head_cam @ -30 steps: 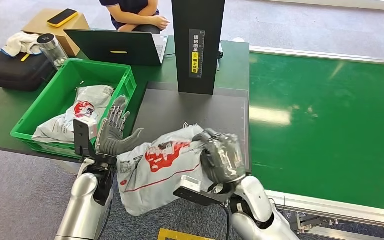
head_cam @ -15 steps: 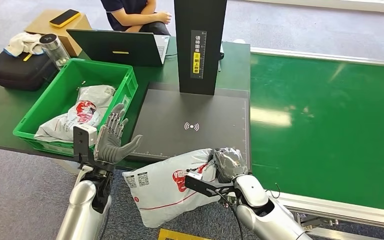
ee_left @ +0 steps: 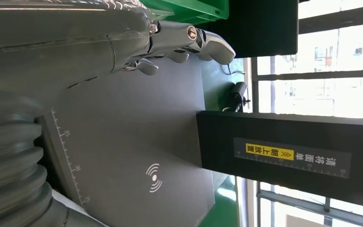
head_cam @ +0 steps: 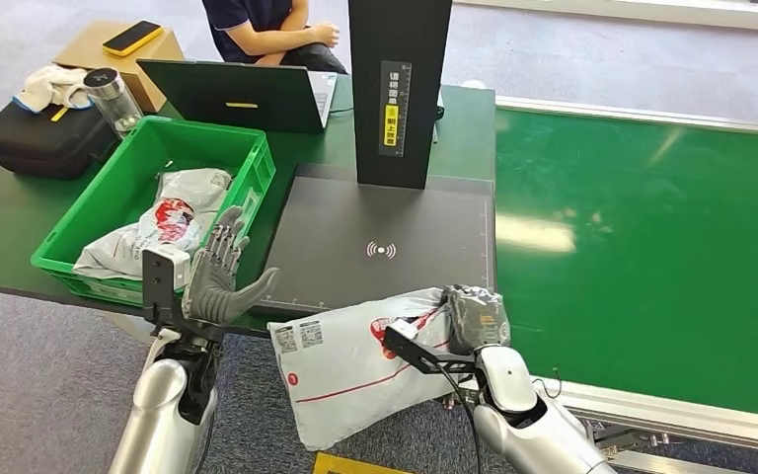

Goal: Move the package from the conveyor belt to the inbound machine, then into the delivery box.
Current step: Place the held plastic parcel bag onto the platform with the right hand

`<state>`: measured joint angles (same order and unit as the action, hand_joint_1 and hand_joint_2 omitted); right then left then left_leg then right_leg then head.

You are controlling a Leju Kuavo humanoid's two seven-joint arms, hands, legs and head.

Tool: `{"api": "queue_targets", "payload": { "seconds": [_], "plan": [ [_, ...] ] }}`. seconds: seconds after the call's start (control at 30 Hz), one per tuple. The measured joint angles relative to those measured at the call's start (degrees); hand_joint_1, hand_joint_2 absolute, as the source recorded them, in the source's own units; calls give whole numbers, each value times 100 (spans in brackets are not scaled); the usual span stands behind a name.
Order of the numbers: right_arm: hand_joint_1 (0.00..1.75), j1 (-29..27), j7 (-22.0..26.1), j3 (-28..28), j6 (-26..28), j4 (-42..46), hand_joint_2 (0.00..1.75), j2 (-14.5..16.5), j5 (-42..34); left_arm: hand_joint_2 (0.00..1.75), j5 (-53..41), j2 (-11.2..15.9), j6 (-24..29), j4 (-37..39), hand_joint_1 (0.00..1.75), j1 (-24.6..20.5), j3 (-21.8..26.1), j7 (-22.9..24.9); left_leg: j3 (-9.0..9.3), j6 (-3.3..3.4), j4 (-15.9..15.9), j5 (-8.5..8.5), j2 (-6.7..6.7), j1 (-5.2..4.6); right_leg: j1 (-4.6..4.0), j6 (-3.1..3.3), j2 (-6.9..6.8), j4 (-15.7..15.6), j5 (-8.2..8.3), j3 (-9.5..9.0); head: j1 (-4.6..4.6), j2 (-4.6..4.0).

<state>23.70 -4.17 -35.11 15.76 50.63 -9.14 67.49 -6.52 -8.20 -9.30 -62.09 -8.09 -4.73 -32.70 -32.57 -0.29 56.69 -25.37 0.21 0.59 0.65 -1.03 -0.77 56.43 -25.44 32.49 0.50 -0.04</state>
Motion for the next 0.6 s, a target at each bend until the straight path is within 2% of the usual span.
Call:
{"api": "queue_targets", "payload": {
  "seconds": [0.07,0.13,0.17,0.23,0.3,0.33,0.4,0.6],
  "plan": [
    [175,-157,105,304,400,130,175,3,-63,175,-30,-2,-11,-53,0,50,10,17,-10,5,1,3,-1,-4,4,-7,0,0,4,9,-1,0],
    [175,-321,577,616,927,365,175,10,-294,175,-57,-5,-58,-73,0,55,16,19,-23,9,7,6,-1,-6,7,-12,0,0,8,23,0,0],
    [175,-437,1037,786,1271,554,175,28,-516,175,-72,-7,-95,-70,0,35,16,12,-30,11,10,7,-2,-7,6,-14,-1,0,9,30,1,1],
    [175,-756,2413,1195,1936,1119,175,139,-1134,175,-95,-11,-161,-7,0,-74,-1,-18,-48,11,15,8,-7,-6,4,-14,-3,1,10,45,0,1],
    [175,-1062,3768,1640,2309,1772,175,328,-1689,175,-100,-19,-174,116,0,-241,-31,-54,-58,11,14,8,-9,-6,2,-14,-3,2,9,55,-2,1],
    [175,-1173,4149,1839,2378,2067,175,422,-1866,175,-98,-26,-165,171,0,-314,-48,-68,-59,10,13,7,-7,-6,1,-13,0,2,9,57,-2,1],
    [175,-1327,4414,2157,2424,2542,175,565,-2068,175,-86,-37,-149,234,0,-403,-77,-86,-59,10,12,6,-1,-5,1,-11,4,2,7,59,-1,0],
    [175,-1531,4386,2707,2427,3314,175,826,-1998,175,-27,-41,-160,331,0,-519,-153,-94,-66,10,12,6,1,-5,4,-12,6,1,7,66,-1,0]
  ]
}}
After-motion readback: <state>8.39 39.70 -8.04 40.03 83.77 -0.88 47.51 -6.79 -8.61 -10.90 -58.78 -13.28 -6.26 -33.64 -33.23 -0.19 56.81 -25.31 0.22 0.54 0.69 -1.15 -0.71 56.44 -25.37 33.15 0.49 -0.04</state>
